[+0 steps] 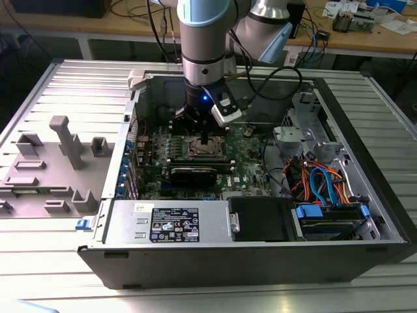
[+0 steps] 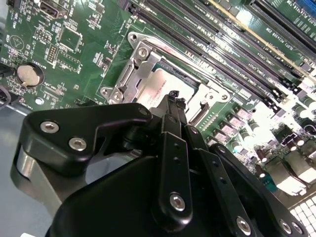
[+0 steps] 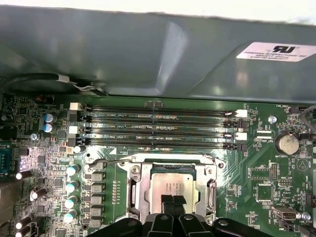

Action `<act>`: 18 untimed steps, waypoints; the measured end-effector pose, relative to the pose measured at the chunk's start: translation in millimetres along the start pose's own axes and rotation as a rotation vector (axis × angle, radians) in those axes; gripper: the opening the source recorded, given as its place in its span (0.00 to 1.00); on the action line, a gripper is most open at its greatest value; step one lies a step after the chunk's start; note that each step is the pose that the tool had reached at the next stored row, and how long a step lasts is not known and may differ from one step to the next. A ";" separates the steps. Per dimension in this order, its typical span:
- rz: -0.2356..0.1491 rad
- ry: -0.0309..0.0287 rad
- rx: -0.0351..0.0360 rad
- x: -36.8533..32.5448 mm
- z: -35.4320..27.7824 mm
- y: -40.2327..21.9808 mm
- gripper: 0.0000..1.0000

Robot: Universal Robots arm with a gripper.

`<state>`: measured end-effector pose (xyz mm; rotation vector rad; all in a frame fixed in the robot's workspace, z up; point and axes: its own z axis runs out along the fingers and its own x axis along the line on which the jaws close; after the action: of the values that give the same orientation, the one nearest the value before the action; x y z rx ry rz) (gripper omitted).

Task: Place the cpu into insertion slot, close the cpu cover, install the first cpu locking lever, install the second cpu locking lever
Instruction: 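Close the cpu cover, then install the first cpu locking lever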

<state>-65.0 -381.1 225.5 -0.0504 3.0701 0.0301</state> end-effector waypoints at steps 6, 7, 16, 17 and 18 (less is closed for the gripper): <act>0.001 0.0001 0.0003 0.0 -0.4 0.0 0.11; 0.001 0.0001 0.0002 0.0 -0.3 0.0 0.11; 0.001 0.0001 0.0003 -0.5 -7.5 0.1 0.11; 0.001 0.0001 0.0003 -0.8 -11.9 0.2 0.11; 0.001 0.0001 0.0003 -1.1 -16.2 0.3 0.11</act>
<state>-65.1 -381.1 241.8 -0.0485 3.0702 0.0297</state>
